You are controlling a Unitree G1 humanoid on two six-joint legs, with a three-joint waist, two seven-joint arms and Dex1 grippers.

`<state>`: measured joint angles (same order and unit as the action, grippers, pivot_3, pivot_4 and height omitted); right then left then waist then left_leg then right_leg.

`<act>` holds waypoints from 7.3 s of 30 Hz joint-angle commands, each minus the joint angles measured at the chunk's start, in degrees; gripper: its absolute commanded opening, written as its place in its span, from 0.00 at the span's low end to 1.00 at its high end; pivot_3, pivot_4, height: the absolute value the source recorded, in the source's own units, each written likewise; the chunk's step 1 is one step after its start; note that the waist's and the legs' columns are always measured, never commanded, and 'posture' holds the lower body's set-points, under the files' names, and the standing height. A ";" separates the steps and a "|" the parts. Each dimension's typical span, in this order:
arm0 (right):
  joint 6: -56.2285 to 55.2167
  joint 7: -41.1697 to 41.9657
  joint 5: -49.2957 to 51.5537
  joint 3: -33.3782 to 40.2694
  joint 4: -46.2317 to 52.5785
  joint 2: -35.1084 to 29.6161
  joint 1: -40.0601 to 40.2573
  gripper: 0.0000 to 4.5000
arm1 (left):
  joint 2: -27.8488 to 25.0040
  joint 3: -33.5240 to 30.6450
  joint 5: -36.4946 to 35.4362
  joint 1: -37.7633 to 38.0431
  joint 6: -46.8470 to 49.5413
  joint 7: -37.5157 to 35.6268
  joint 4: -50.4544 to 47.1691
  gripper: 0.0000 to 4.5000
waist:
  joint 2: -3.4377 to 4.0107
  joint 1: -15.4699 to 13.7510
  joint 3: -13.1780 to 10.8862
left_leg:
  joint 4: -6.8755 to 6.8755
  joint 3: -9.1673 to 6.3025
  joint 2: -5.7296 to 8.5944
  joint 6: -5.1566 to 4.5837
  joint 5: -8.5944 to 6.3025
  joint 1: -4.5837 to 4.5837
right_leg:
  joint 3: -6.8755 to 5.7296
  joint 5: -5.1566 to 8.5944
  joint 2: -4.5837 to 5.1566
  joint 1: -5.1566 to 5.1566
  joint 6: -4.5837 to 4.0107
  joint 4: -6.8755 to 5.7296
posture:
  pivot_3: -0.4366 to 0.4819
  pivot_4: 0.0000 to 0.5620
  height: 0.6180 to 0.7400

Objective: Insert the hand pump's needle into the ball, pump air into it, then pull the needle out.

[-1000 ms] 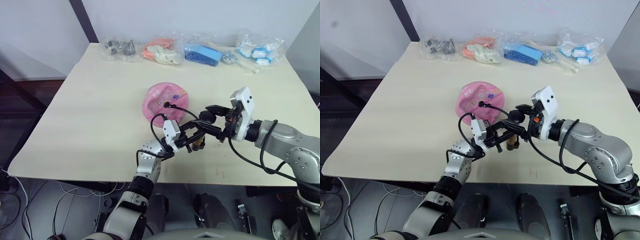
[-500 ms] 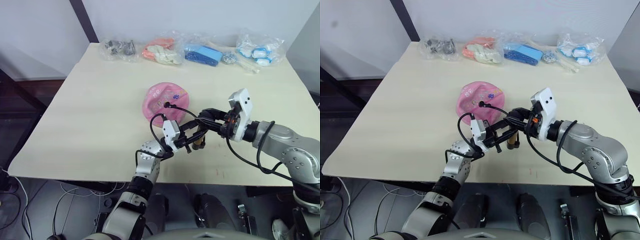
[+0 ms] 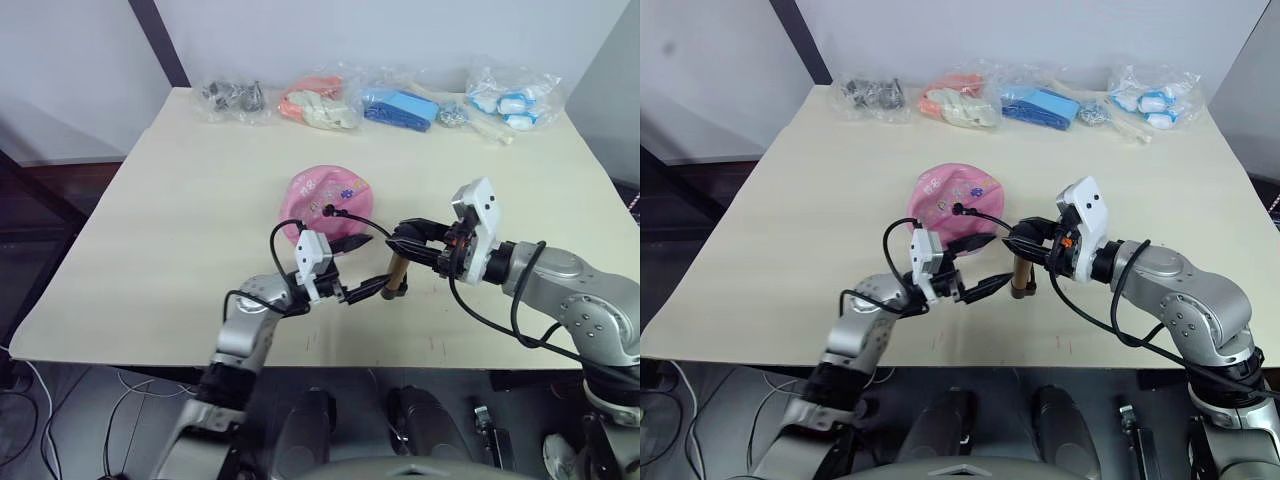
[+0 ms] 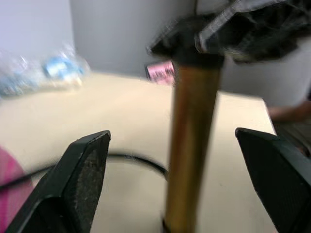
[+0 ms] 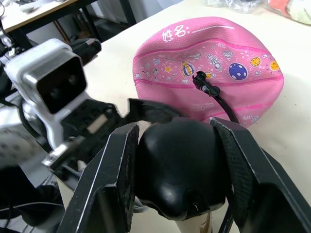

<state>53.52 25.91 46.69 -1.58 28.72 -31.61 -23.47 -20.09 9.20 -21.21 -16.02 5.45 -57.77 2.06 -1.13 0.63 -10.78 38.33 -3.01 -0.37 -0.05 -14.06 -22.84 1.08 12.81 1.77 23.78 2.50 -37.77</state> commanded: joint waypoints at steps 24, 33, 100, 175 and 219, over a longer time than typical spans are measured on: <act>1.67 2.44 -2.31 -0.01 0.74 0.01 -2.69 0.40 | 8.79 11.72 21.10 -6.70 -4.52 13.60 18.92 1.00 | 0.02 0.07 -0.01 | -0.05 0.05 0.02 0.00 0.00 -0.03 | 0.02 -0.01 0.03 0.05 0.02 0.03 | 0.48 0.27 1.00; 1.96 2.55 -2.59 0.02 0.46 -0.03 -2.68 0.40 | 12.08 11.48 22.01 -7.76 -8.04 14.49 24.51 0.47 | 0.01 0.01 0.00 | -0.04 0.05 0.04 0.00 0.00 -0.03 | 0.02 -0.02 0.04 0.04 0.03 0.03 | 0.48 0.27 1.00; -0.44 8.12 -5.82 -9.21 -9.23 -10.00 2.26 0.40 | 14.70 14.17 27.94 -9.54 -8.07 13.25 31.96 0.24 | -0.26 0.05 1.70 | -0.13 0.00 -0.02 -0.10 -0.07 0.22 | -0.08 0.10 0.02 -0.21 -0.13 0.19 | 0.48 0.27 1.00; 15.32 0.88 18.31 23.98 0.36 -24.15 -15.59 0.40 | 13.14 13.42 29.24 -13.57 -12.72 6.53 39.58 0.24 | 0.58 -1.34 1.57 | -0.18 -0.19 0.20 -0.79 -0.51 -0.12 | -0.19 0.04 0.34 -0.40 0.06 0.98 | 0.48 0.27 1.00; 14.17 1.46 22.17 24.14 -1.39 -28.56 -15.27 0.39 | 10.57 13.99 27.96 -11.06 -9.86 6.14 34.02 0.24 | 0.71 -0.19 1.63 | -0.24 -0.23 0.17 -0.93 -0.59 -0.13 | -0.02 0.03 0.28 -0.29 0.03 0.97 | 0.48 0.27 1.00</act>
<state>68.66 29.90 68.23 16.02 27.02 -57.86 -35.66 -7.70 22.10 5.47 -28.94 -5.52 -50.41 33.74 -0.42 0.44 -9.16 38.10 -3.22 -0.20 -0.97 -14.66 -22.96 1.05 12.84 2.05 23.49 2.53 -36.80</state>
